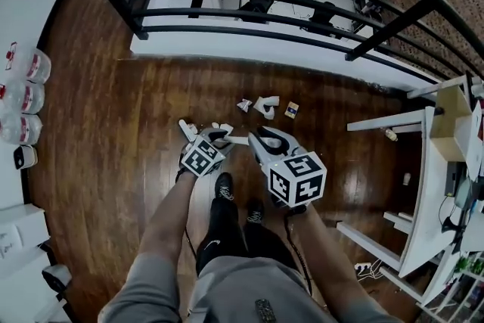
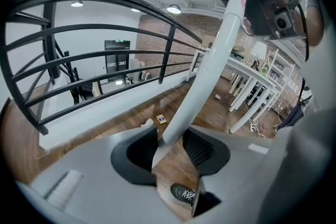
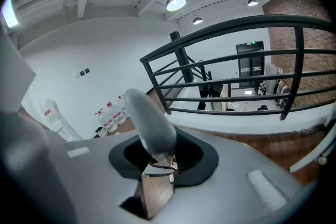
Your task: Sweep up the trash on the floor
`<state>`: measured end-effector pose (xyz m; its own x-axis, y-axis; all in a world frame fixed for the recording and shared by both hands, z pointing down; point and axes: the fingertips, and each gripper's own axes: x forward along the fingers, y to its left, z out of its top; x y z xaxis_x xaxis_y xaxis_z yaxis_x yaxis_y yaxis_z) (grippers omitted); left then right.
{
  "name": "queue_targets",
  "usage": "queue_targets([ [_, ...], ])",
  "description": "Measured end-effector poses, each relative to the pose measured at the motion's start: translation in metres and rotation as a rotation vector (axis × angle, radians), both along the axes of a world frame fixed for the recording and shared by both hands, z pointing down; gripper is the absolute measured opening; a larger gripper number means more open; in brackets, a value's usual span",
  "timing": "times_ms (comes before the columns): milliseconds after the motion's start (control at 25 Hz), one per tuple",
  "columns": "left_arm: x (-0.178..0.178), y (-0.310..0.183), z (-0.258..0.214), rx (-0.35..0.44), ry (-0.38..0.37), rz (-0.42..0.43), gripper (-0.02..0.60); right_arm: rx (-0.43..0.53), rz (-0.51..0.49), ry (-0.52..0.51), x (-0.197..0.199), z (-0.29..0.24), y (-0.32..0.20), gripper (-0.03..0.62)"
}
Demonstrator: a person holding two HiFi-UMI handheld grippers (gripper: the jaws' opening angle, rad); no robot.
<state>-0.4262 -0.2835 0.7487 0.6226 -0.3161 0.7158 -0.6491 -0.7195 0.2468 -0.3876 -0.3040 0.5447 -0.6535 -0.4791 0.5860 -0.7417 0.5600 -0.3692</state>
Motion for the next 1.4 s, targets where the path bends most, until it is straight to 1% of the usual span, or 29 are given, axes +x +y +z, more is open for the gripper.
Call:
queue_targets([
  [120,0.013,-0.017,0.002,-0.013,0.052,0.038,0.152,0.001,0.034,0.049,0.006,-0.001,-0.017,0.087],
  [240,0.032,-0.030,0.001,-0.020,0.084,0.096,0.153,-0.009,0.097,0.084,0.024,-0.001,-0.030,0.086],
  [440,0.075,-0.036,-0.001,-0.039,0.116,0.205,0.156,-0.036,0.205,0.121,0.067,-0.001,-0.037,0.086],
  [600,0.111,-0.039,-0.005,-0.051,0.149,0.234,0.161,-0.037,0.254,0.137,0.103,-0.001,-0.038,0.086],
  [680,0.129,-0.038,-0.003,-0.054,0.138,0.254,0.160,-0.035,0.276,0.125,0.122,0.000,-0.038,0.086],
  [760,0.142,-0.039,-0.003,-0.050,0.103,0.264,0.159,-0.033,0.278,0.100,0.139,0.001,-0.038,0.086],
  [840,0.152,-0.037,-0.008,-0.040,0.070,0.261,0.156,-0.026,0.268,0.063,0.154,-0.002,-0.035,0.087],
  [960,0.174,-0.026,-0.022,-0.023,0.038,0.238,0.153,0.018,0.231,-0.002,0.181,-0.020,-0.022,0.087],
  [1040,0.198,-0.017,-0.036,-0.002,0.020,0.216,0.153,0.045,0.197,-0.029,0.208,-0.033,-0.011,0.087],
  [1120,0.228,-0.009,-0.046,0.025,0.006,0.209,0.153,0.055,0.189,-0.051,0.245,-0.040,0.001,0.087],
  [1200,0.267,-0.001,-0.049,0.041,-0.002,0.225,0.153,0.056,0.208,-0.066,0.288,-0.043,0.011,0.087],
  [1280,0.310,0.010,-0.052,0.036,-0.007,0.253,0.153,0.058,0.235,-0.076,0.331,-0.046,0.023,0.087],
  [1400,0.370,0.021,-0.057,0.036,-0.001,0.281,0.149,0.092,0.265,-0.084,0.385,-0.056,0.034,0.087],
])
